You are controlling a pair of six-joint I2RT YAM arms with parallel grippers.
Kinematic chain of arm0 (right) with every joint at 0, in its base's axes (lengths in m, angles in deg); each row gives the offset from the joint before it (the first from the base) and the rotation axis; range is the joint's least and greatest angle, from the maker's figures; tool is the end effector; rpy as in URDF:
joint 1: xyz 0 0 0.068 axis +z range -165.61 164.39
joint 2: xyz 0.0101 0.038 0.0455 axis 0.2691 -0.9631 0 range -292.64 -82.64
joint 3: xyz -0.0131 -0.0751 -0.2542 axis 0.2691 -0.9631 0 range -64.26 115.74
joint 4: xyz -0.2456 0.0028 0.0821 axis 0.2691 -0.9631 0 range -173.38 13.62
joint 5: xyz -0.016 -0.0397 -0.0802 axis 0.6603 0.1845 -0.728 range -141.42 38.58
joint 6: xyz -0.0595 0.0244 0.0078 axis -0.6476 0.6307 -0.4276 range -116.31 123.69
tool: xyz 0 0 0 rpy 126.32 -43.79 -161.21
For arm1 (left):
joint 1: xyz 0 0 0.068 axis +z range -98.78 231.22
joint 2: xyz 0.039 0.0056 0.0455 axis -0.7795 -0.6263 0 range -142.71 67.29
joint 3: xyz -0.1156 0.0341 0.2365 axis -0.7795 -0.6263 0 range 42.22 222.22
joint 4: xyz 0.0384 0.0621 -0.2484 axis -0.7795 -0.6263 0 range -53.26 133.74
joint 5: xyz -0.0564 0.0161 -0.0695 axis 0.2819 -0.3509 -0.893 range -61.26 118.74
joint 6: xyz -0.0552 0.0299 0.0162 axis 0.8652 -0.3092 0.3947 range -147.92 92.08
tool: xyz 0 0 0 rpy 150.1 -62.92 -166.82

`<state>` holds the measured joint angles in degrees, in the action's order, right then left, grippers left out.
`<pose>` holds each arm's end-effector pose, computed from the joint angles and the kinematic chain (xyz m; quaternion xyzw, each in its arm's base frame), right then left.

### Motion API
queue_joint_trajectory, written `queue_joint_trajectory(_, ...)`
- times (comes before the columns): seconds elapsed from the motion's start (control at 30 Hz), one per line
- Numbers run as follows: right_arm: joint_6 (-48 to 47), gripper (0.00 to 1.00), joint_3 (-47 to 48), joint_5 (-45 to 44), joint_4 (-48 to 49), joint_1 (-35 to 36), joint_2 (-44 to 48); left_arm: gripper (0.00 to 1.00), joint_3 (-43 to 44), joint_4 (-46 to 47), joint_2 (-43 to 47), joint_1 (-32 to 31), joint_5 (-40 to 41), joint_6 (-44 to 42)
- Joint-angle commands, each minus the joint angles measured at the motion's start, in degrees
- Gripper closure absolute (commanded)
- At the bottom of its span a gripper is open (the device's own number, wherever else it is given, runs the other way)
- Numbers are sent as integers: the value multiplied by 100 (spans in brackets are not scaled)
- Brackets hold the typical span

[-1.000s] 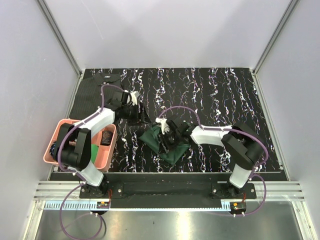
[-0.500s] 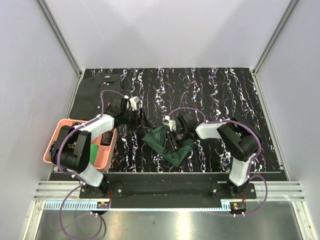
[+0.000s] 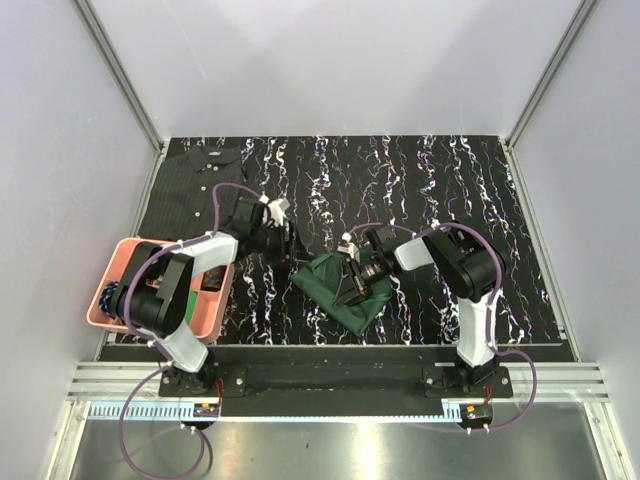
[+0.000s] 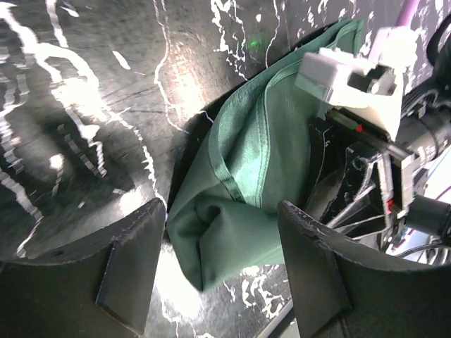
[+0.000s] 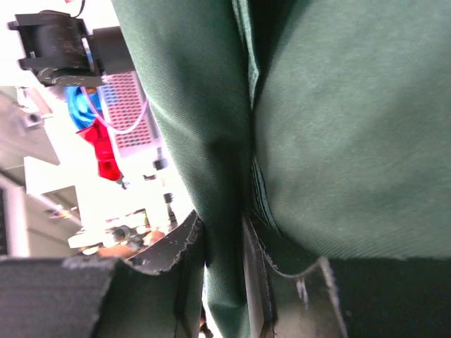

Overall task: Fold the napkin, place the utensils inside, and roll it up
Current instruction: Roll the napkin with the utensil

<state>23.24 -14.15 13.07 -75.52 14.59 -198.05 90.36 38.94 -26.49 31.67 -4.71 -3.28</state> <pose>0.2598 0.2039 0.0635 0.1940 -0.8103 -0.5508 0.0491 0.2954 -0.1343 0.1484 0.0573 0.9047 -0.3727 0.1985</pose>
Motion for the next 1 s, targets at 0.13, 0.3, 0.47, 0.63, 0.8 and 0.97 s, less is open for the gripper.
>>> queue_joint_trajectory(0.13,-101,68,60,-385,-174,-189,-517,36,152,462,-598,-295,-144,-188)
queue_joint_trajectory(0.3,-57,69,183,-314,-174,-233,-719,51,29,462,-651,-348,-162,-206)
queue_joint_trajectory(0.47,-30,68,271,-235,-183,-312,-824,60,-68,462,-668,-365,-267,-135)
queue_joint_trajectory(0.63,-65,68,368,-244,-288,-348,-904,67,-94,462,-607,-356,-293,-100)
queue_joint_trajectory(0.8,-188,67,517,-358,-534,-374,-860,100,-68,331,-651,-356,-259,-74)
queue_joint_trajectory(0.97,-434,53,1008,-621,-1157,-374,-632,100,37,-56,-519,-339,128,-100)
